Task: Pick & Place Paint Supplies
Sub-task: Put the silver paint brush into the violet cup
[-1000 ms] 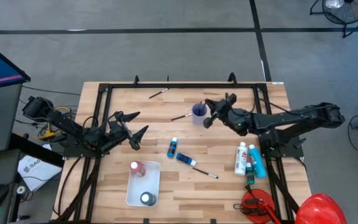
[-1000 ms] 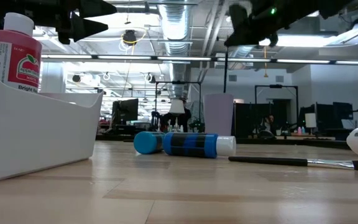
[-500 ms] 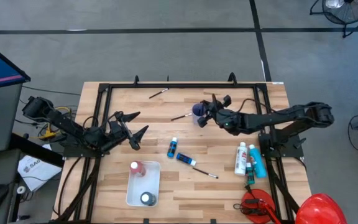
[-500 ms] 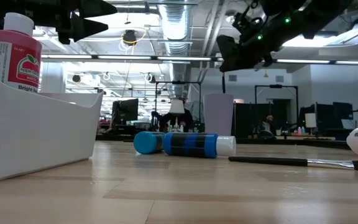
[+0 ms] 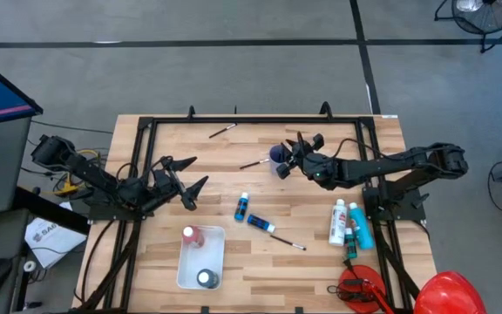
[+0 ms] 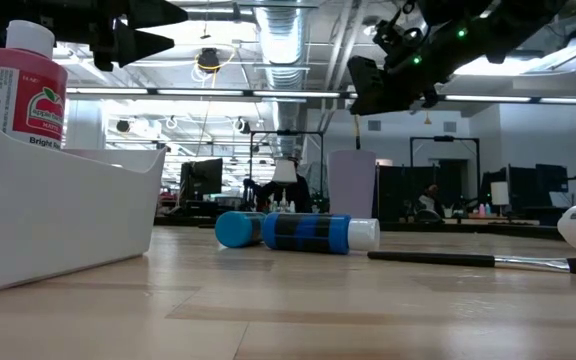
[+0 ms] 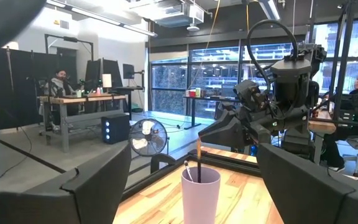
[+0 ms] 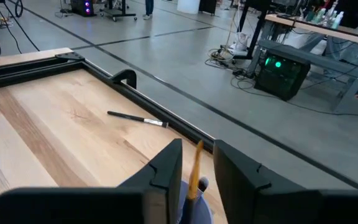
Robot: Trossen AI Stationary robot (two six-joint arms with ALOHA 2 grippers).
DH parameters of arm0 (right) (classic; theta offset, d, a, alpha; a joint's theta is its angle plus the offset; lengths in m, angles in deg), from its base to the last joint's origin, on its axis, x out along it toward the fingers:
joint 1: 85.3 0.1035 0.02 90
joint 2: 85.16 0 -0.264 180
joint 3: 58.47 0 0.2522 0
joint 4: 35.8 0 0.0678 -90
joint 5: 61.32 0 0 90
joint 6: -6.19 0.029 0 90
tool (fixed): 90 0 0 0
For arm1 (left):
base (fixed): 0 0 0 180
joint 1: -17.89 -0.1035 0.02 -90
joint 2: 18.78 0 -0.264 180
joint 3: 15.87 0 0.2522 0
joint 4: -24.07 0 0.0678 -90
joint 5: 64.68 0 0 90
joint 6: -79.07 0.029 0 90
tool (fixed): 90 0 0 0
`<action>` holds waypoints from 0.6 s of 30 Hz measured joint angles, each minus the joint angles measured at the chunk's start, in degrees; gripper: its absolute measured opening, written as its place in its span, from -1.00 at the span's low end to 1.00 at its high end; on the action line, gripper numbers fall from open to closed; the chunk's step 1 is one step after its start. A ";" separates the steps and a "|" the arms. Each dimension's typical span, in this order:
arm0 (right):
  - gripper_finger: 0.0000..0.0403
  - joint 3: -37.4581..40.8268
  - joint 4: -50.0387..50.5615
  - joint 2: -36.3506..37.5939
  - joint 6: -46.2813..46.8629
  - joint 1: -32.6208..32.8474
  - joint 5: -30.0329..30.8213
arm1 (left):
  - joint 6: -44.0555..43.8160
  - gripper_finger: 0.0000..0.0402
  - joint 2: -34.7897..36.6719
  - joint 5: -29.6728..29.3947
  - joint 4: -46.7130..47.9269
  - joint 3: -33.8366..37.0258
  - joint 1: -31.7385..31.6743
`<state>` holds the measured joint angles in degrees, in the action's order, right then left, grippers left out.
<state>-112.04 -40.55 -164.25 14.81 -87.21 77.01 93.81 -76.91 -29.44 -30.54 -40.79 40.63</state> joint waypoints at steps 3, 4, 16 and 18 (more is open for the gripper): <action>-0.51 0.00 0.02 0.00 0.00 0.00 0.00 | 0.00 0.70 0.00 0.00 0.02 0.00 0.00; -0.49 0.00 0.00 0.00 0.02 0.00 0.00 | 0.00 0.70 0.00 0.00 0.02 0.00 0.00; -0.31 -0.02 0.21 0.03 0.44 0.74 0.00 | 0.00 0.70 0.00 -0.15 0.04 0.00 0.00; -0.30 -0.02 0.18 0.51 0.44 1.10 -0.02 | 0.00 0.70 0.00 -0.15 0.04 0.00 0.00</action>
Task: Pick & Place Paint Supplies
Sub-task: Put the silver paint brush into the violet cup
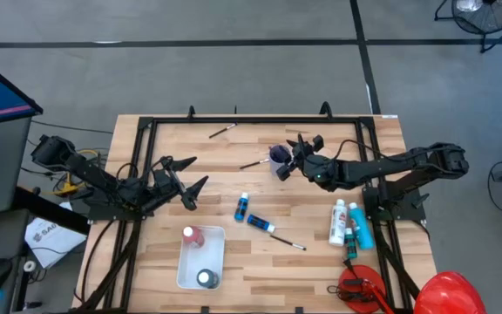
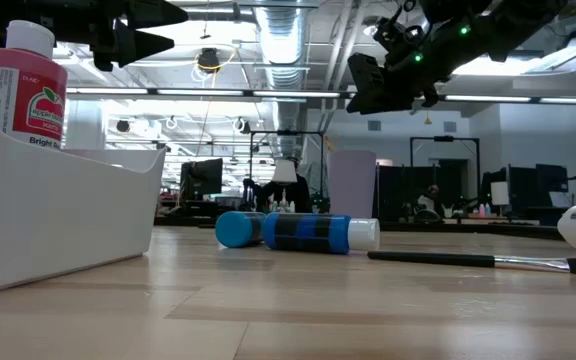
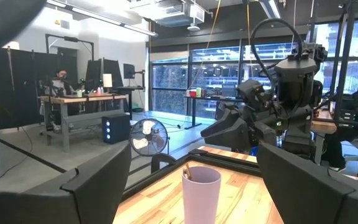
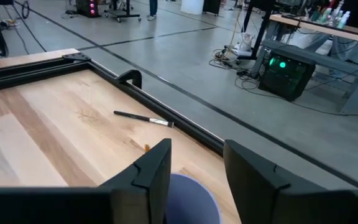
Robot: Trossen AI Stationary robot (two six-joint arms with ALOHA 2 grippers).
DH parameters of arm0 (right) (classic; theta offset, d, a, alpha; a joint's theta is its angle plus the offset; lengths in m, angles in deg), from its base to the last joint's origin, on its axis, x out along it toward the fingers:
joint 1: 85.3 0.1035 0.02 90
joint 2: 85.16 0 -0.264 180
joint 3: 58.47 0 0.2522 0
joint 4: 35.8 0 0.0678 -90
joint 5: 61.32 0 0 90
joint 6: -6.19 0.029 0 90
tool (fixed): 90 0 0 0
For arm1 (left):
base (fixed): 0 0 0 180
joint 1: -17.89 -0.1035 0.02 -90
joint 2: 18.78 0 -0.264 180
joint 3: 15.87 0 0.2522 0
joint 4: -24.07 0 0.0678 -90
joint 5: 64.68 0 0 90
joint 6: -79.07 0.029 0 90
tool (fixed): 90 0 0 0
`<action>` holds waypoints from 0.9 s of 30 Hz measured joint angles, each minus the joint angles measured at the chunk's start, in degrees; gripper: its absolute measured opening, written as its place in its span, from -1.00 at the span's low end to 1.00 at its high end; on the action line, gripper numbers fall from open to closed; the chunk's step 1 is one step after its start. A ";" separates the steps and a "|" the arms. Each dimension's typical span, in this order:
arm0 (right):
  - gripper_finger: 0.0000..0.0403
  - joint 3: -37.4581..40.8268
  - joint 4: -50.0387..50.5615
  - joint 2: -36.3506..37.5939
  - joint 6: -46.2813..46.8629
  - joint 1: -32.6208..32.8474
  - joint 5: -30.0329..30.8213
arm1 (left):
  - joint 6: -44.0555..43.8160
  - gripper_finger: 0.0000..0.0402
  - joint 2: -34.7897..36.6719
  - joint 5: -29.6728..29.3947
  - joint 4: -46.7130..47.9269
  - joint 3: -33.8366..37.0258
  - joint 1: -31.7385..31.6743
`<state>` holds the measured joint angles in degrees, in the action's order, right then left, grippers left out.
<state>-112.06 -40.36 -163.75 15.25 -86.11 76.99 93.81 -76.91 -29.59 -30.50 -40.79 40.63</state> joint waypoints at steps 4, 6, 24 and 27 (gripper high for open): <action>-0.30 -0.07 -0.49 1.43 -0.47 0.86 0.02 | 0.00 0.70 0.00 0.01 0.00 0.00 0.00; -0.32 -0.07 -1.22 2.46 -1.16 1.33 0.03 | 0.00 0.70 0.00 0.01 0.02 0.00 0.00; -0.32 -0.07 -5.03 5.96 -2.10 7.12 -0.22 | 0.01 0.70 0.00 -0.53 0.01 0.00 -0.50; -0.34 -0.07 -5.02 5.96 -2.10 7.18 -0.23 | -0.09 0.70 0.02 -0.84 1.01 0.00 -1.69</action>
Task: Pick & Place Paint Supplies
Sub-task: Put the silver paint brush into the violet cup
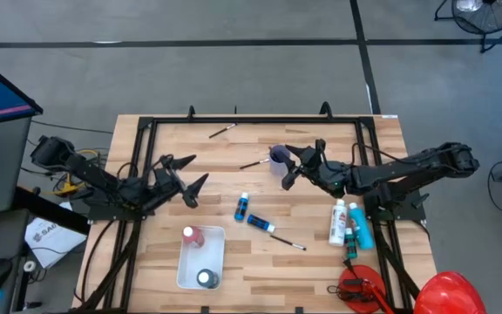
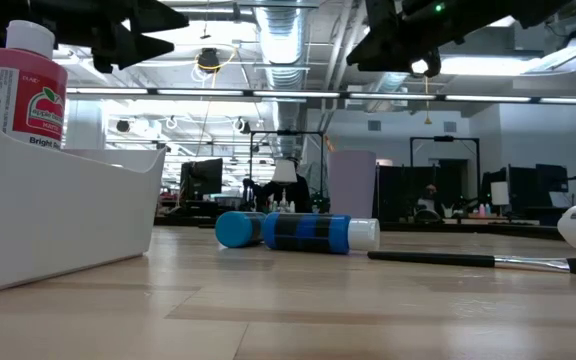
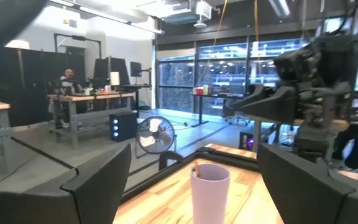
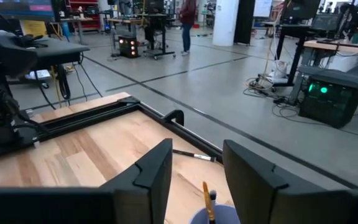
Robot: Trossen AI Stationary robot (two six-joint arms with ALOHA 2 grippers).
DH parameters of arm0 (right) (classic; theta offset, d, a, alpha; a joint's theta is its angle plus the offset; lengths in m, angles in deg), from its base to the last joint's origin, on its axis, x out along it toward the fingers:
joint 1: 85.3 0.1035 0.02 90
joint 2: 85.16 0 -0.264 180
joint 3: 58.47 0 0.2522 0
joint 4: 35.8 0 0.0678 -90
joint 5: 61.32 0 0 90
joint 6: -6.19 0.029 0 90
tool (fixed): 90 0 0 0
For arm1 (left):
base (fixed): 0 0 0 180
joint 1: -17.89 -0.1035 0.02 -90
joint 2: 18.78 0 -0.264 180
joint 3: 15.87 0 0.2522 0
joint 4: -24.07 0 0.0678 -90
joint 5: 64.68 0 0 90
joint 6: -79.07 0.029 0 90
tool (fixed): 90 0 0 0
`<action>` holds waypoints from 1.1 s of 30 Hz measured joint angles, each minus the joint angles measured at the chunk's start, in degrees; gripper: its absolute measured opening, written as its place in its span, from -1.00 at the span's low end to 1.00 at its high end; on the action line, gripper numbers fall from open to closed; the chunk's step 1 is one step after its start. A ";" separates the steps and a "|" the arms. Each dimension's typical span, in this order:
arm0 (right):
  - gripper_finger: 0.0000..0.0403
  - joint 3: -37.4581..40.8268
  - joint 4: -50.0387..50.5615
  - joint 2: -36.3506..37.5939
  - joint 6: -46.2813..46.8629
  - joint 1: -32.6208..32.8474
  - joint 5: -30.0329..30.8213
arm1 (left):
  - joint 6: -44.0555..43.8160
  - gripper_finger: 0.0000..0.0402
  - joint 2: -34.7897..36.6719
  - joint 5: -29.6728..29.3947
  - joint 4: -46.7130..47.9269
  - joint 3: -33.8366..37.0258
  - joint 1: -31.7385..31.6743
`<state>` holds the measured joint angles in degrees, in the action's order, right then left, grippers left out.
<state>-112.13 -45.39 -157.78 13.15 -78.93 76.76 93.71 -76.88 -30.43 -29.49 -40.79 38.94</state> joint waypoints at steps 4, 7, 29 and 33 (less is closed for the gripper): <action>-0.34 0.00 0.01 0.00 0.02 -0.06 0.01 | -0.54 0.70 0.00 -0.20 0.52 0.00 -1.44; -0.33 0.00 0.25 0.00 0.05 0.03 0.01 | -2.19 0.70 0.00 -0.28 1.91 0.00 -2.47; -0.33 0.07 -2.25 -2.43 -16.87 8.14 -10.62 | -31.14 0.63 -0.02 42.97 22.81 -0.07 -51.58; -0.32 0.07 -2.69 -2.43 -18.63 8.12 -10.80 | -31.58 0.56 -2.79 51.90 22.77 -3.15 -60.42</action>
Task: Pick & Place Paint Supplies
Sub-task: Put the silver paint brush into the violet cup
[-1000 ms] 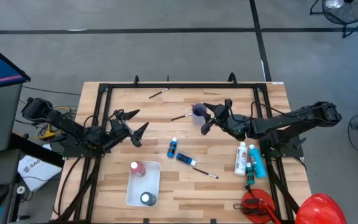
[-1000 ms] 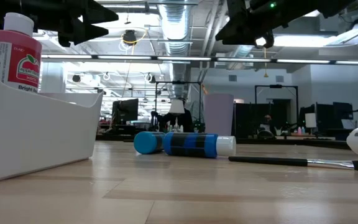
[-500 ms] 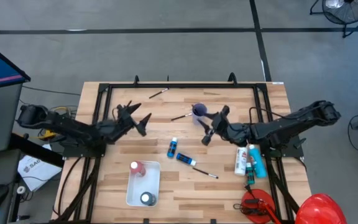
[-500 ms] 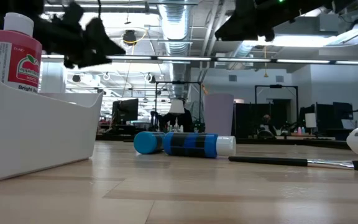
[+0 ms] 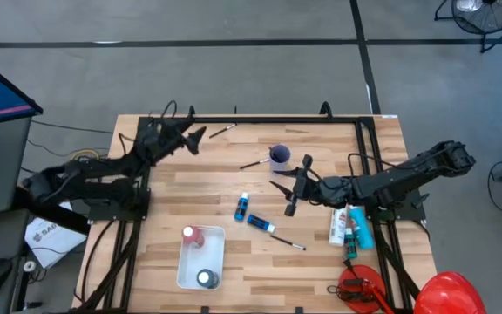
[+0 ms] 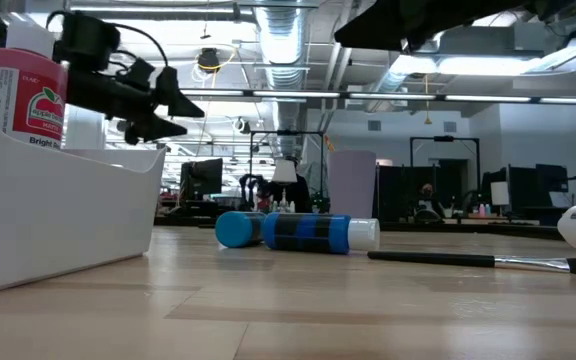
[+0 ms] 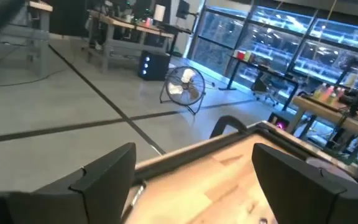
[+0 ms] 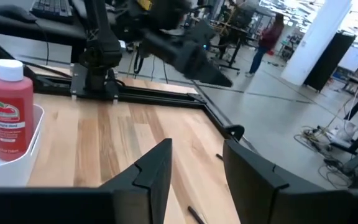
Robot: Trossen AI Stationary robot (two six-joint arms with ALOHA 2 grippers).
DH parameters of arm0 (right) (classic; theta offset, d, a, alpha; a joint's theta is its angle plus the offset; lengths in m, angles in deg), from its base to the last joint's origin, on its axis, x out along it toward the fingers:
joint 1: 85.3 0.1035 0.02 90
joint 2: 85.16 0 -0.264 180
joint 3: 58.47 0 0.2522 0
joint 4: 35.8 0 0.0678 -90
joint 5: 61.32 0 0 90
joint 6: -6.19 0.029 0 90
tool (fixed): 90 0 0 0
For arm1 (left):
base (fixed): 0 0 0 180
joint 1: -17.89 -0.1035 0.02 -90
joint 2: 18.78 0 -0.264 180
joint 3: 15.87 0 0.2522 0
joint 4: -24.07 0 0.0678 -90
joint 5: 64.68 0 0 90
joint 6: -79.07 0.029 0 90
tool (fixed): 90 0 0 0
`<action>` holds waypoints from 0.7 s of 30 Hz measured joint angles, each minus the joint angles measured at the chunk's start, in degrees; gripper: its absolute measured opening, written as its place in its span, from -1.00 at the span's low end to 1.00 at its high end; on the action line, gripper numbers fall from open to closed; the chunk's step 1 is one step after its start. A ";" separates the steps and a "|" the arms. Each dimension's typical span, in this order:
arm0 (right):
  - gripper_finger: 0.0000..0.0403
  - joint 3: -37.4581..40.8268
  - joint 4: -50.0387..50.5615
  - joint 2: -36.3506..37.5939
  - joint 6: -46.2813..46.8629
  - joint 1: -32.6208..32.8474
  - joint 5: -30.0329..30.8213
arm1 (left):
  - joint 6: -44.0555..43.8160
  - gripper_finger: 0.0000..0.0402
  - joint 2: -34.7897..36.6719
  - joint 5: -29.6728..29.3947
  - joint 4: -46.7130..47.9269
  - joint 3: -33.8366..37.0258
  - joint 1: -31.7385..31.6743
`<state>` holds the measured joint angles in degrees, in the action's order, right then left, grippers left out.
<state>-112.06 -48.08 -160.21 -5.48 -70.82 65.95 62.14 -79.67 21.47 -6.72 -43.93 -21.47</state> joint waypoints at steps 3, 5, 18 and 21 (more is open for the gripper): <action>-0.32 -0.02 -0.61 0.00 -0.54 -0.34 0.02 | 1.82 0.51 -5.71 5.74 0.73 -5.43 -3.01; -0.32 -0.01 -0.87 0.00 -0.54 -0.60 0.02 | 4.04 0.49 -10.73 8.67 4.09 -10.78 -3.85; -0.33 -0.02 1.42 0.00 -0.34 0.15 0.02 | 7.48 0.49 -29.88 11.24 13.27 -20.76 -4.18; -0.33 -0.02 3.06 0.00 0.00 0.24 0.04 | 5.32 0.49 -29.19 11.25 13.18 -19.97 -3.16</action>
<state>-112.08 -45.02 -160.21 -5.48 -70.58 65.99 67.45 -108.86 32.72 6.46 -63.90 -24.63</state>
